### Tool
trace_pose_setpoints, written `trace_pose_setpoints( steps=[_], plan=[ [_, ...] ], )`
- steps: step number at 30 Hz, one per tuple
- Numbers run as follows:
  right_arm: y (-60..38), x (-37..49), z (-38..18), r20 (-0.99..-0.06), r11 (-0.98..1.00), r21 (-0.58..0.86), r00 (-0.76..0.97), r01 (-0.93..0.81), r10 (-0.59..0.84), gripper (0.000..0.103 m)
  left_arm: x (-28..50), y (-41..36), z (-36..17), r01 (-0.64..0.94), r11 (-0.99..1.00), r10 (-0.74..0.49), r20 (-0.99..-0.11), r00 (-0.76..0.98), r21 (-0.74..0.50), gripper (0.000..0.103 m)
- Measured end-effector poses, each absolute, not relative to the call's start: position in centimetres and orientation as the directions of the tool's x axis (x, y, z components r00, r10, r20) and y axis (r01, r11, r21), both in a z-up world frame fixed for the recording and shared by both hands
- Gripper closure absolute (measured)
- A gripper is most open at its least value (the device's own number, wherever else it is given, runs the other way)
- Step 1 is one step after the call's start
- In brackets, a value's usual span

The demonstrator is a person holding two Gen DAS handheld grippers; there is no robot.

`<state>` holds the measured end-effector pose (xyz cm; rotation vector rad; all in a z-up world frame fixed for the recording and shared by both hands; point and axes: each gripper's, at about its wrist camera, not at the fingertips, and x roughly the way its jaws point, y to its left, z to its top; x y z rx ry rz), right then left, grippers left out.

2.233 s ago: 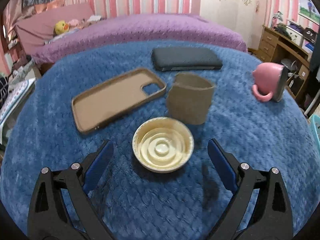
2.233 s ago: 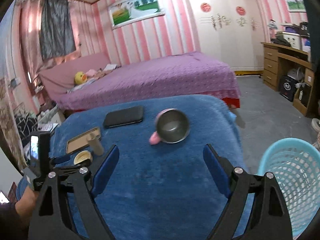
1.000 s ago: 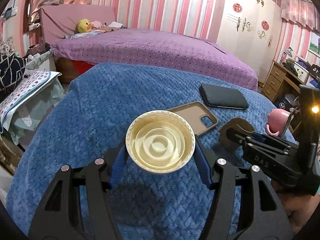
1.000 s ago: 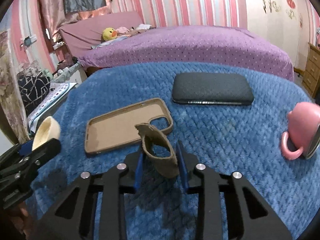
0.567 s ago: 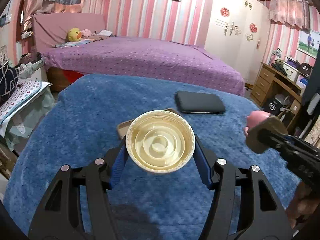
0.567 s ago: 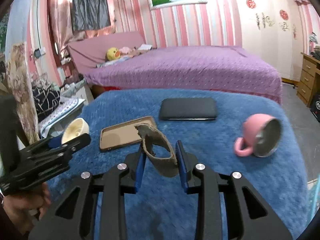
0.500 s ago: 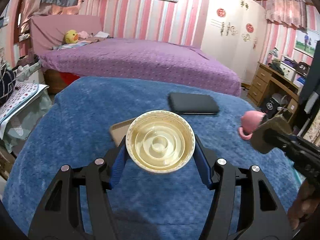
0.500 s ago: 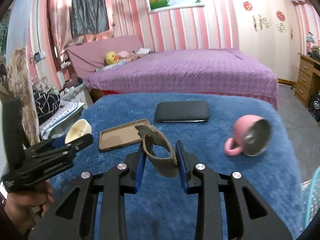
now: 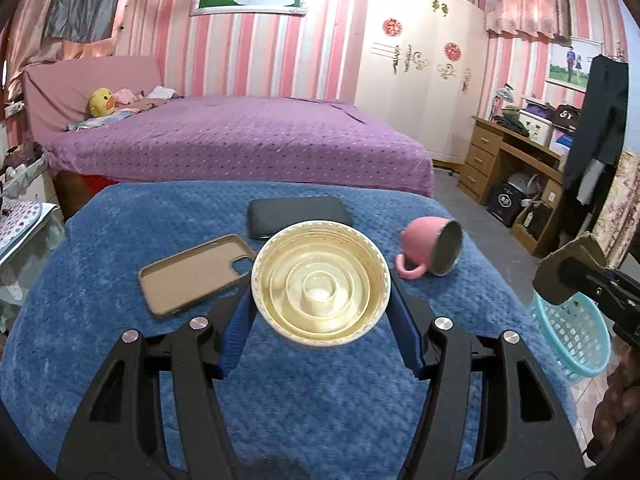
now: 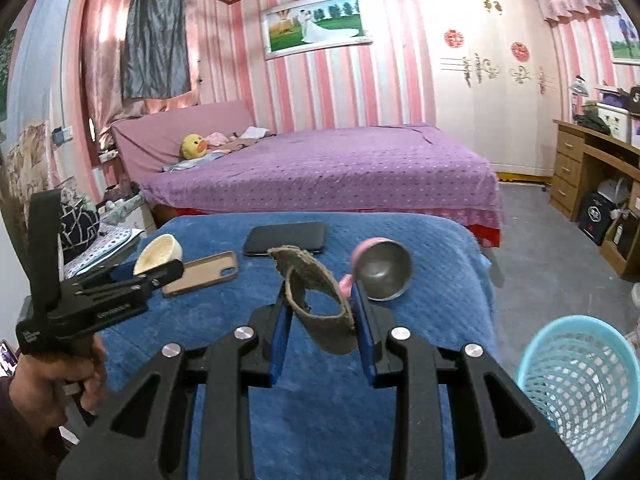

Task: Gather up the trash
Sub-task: 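Carry the cream bowl and paper cup over the light-blue basket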

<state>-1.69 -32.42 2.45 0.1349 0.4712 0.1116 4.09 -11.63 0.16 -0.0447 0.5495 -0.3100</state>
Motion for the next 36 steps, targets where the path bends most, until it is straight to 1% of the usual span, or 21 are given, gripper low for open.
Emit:
trace_pose_setpoints(
  steps=[8,25,36],
  plan=[
    [-34.9,-2.5,2.5,-0.443,0.989,0.148,0.892,-0.026,0.09,0.073,3.5,-13.5,0.4,0.304,0.945,-0.322,-0.503,0.802,-0.119,0.043],
    [-39.4,-5.0,2.8,-0.419,0.977,0.196,0.908,0.08,0.01,0.073,2.1,-16.1,0.8,0.356,0.929,-0.357,-0.487,0.797,-0.097,0.043],
    [-46.1,-7.9,2.7,-0.407,0.956,0.201,0.906,0.214,-0.118,0.073,0.8,-24.4,2.3,0.456,0.887,-0.431,-0.48,0.764,-0.07,0.043]
  ],
)
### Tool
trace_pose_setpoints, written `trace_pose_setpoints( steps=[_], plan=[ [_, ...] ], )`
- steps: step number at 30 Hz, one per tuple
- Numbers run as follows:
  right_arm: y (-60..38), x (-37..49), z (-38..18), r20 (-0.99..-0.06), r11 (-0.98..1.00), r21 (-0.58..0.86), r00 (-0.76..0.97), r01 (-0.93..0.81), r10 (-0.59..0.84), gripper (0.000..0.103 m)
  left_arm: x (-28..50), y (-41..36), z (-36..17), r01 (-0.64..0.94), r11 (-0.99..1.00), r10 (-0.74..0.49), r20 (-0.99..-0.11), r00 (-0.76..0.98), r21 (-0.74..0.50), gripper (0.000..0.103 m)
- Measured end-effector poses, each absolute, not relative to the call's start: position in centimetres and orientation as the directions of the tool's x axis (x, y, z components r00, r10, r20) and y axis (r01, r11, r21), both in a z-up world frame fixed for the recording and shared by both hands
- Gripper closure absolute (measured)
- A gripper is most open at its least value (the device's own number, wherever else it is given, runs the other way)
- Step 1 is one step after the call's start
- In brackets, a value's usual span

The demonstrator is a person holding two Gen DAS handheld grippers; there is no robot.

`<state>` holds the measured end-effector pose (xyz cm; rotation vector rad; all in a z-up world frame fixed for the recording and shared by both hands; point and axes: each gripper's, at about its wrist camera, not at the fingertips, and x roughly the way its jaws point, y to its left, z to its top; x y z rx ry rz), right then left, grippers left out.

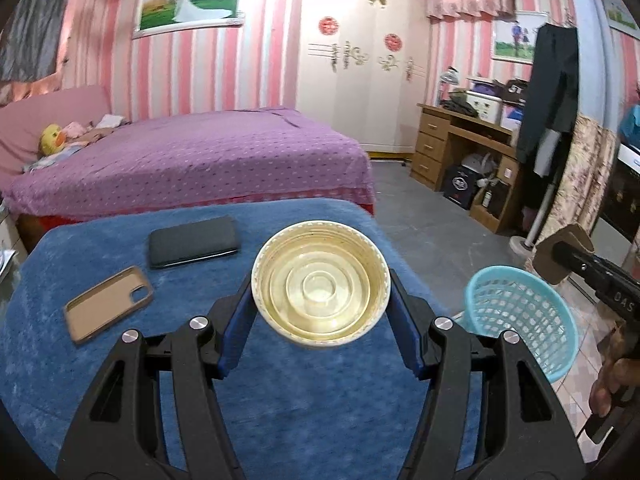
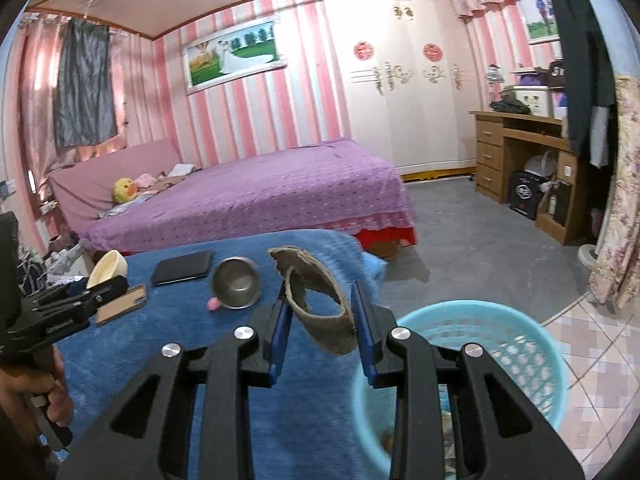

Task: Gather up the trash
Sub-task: 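Carry the cream bowl and paper cup over the light-blue basket, then open both tools over the basket to drop the bowl and cup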

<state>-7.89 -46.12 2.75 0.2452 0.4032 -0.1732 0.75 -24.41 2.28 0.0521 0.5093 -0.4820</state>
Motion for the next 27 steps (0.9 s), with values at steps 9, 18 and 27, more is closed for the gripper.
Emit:
trace_pose_setpoints(
  steps=[9,18,27],
  plan=[
    [-52.9,-10.2,1.5,-0.431,0.916,0.223,0.877,0.333,-0.213,0.073,-1.6,-33.2,2.6,0.557,0.827,-0.517,-0.478,0.71,-0.068,0.043],
    [-56.0,-10.6,0.6,-0.46,0.896,0.223,0.852,0.384,-0.25,0.07,-3.3,-39.9,2.4,0.626,0.778,-0.563,-0.494,0.663,-0.047,0.043],
    [-58.7,-10.8,-0.5,-0.476,0.862,0.315,0.852,0.398,-0.219,0.068,-2.9,-42.6,0.7,0.645,0.764,-0.561,-0.533,0.633,-0.038,0.043]
  ],
)
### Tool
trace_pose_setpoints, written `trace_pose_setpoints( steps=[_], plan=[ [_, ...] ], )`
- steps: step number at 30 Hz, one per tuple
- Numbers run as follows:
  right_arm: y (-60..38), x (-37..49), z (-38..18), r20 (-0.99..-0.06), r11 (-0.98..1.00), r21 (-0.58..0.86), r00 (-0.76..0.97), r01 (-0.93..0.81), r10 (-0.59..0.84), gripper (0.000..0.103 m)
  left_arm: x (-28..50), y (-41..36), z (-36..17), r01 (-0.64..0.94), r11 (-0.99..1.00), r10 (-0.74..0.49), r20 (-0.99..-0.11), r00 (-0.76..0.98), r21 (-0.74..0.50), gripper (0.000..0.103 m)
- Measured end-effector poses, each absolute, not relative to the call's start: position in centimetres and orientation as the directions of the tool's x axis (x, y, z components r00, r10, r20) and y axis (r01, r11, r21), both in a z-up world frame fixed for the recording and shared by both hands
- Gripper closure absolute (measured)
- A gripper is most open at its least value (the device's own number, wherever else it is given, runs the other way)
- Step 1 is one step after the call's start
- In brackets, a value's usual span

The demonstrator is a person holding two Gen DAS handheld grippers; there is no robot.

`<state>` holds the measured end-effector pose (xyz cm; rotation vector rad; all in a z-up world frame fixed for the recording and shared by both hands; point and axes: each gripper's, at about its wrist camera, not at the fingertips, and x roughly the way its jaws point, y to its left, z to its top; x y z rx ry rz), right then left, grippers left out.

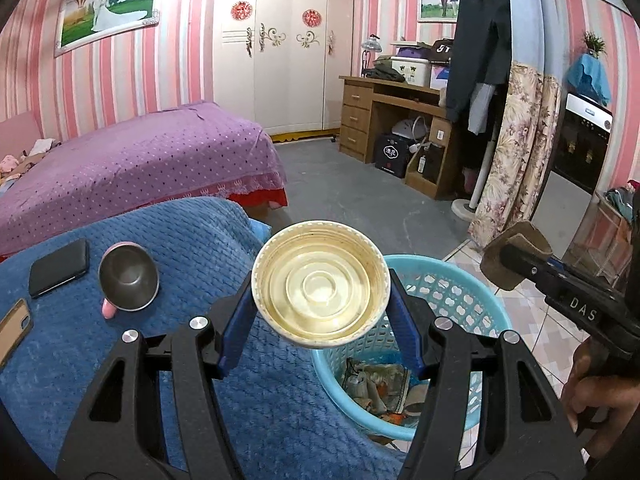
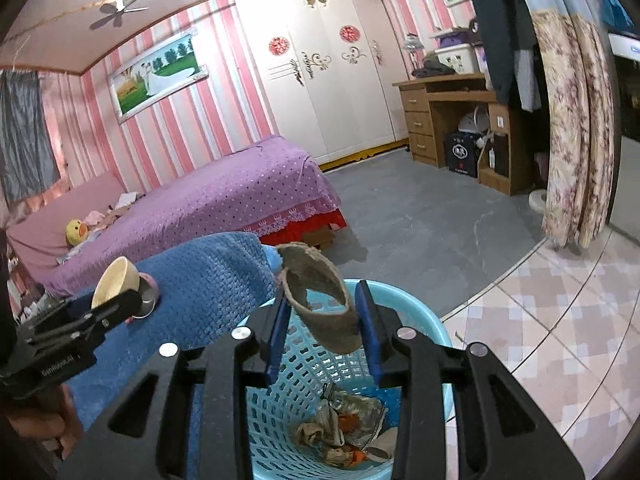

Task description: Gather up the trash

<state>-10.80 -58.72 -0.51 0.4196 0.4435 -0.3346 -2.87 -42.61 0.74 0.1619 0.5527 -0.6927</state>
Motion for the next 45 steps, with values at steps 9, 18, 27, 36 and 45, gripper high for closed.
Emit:
trace_pose_setpoints(
  steps=[9,18,27,36,45],
  plan=[
    [-59.4,-11.4,-0.9,-0.446,0.824,0.368,0.859,0.432,-0.251,0.028,-2.2,-44.2,-0.1,0.654,0.755,-0.567,-0.554,0.609,-0.054,0.043],
    [-61.1,-13.0,-1.4,-0.428,0.765,0.414,0.847,0.493,-0.314,0.028,-2.9,-48.5,-2.0,0.715,0.698,-0.6,-0.582,0.549,-0.045,0.012],
    [-56.8,-10.5,0.5,-0.405,0.836,0.358,0.876,0.415,-0.261,0.026,-2.0,-41.7,0.7,0.653,0.755,-0.576,-0.535,0.618,-0.059,0.01],
    [-42.0,-5.6,0.9,-0.411,0.925,0.34,0.912,0.17,-0.017,0.016,-2.6,-23.9,3.3,0.445,0.896,-0.404,-0.432,0.807,-0.007,0.006],
    [-34.0,-4.0,-0.4,-0.445,0.964,0.211,0.894,0.16,-0.051,0.014,-2.3,-11.2,0.3,0.203,0.978,-0.161,-0.419,0.893,0.056,0.006]
  ],
)
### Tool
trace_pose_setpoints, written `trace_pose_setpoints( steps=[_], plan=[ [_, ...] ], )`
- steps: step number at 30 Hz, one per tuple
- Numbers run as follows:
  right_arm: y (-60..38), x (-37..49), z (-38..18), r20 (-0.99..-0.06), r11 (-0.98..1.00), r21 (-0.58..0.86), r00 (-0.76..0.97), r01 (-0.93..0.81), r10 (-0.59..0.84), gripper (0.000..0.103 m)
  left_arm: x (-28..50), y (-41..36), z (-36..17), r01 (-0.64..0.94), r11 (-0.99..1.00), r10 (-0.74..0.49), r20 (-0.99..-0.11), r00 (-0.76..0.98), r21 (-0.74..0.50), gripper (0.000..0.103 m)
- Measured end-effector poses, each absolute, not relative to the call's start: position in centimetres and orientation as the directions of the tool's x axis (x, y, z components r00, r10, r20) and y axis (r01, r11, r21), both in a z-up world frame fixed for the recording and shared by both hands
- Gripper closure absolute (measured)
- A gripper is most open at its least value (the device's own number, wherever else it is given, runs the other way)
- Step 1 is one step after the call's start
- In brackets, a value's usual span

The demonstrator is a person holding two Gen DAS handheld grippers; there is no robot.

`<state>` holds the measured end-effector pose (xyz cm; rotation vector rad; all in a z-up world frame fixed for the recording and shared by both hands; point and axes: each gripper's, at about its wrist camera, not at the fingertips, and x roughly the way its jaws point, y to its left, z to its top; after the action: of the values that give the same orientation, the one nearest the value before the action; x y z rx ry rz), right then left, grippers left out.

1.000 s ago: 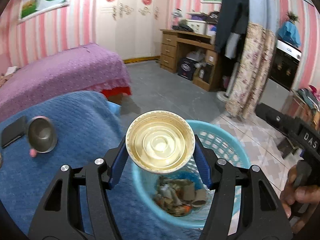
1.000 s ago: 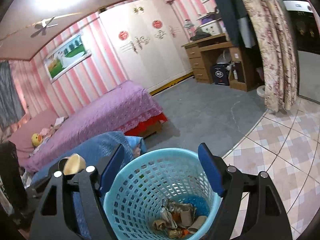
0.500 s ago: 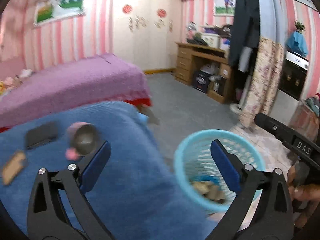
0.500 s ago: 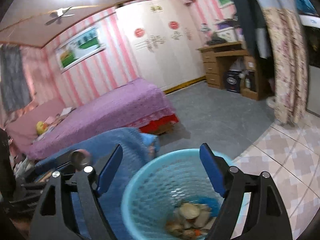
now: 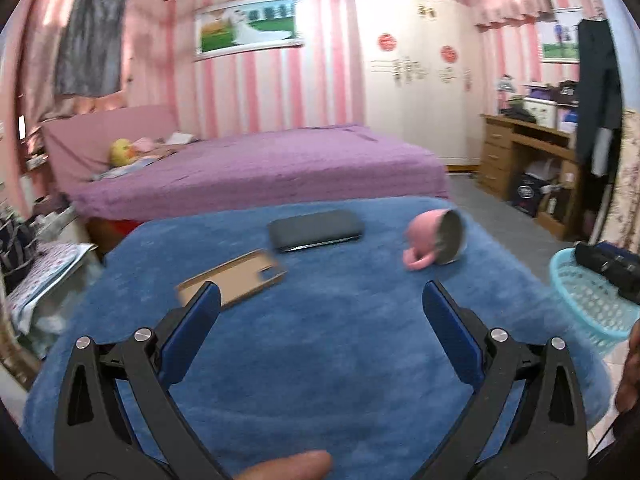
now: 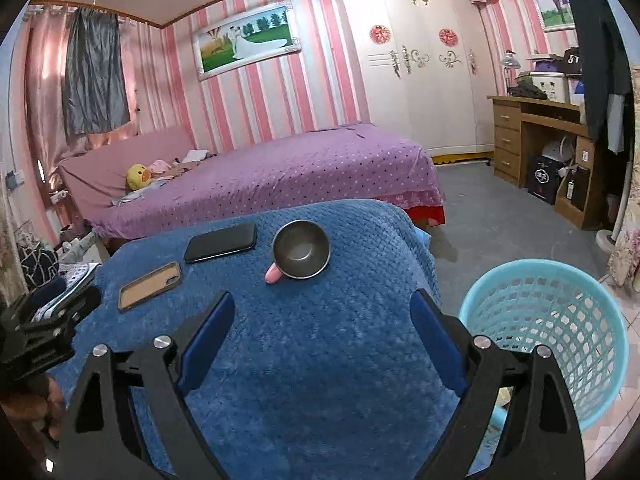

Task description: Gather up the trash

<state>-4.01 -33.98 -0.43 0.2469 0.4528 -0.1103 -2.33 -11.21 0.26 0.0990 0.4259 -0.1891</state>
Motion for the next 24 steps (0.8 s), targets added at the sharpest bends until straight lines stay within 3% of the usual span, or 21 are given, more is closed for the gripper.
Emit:
trace_pose_setpoints(
  steps=[4,12,24],
  plan=[
    [-31.4,-4.2,-0.8,-0.454,0.978,0.131,0.887,0.16,-0.084,0.011,-3.0,-6.2,0.2,0.167,0.986,-0.151,-0.375,0.915,0.01,0.005],
    [-28.5,-5.1,-0.4,-0.431,0.991,0.051,0.898,0.122,-0.088,0.01,-2.5,-0.9,-0.7,0.104,0.995,-0.099,-0.409,0.907,-0.011,0.005],
    [-28.3,-5.1,-0.5,-0.445,0.985,0.032,0.885,0.167,-0.136,0.009,-3.5,-1.3,-1.6,0.109,0.994,-0.107,-0.426,0.898,-0.02,0.005]
  ],
)
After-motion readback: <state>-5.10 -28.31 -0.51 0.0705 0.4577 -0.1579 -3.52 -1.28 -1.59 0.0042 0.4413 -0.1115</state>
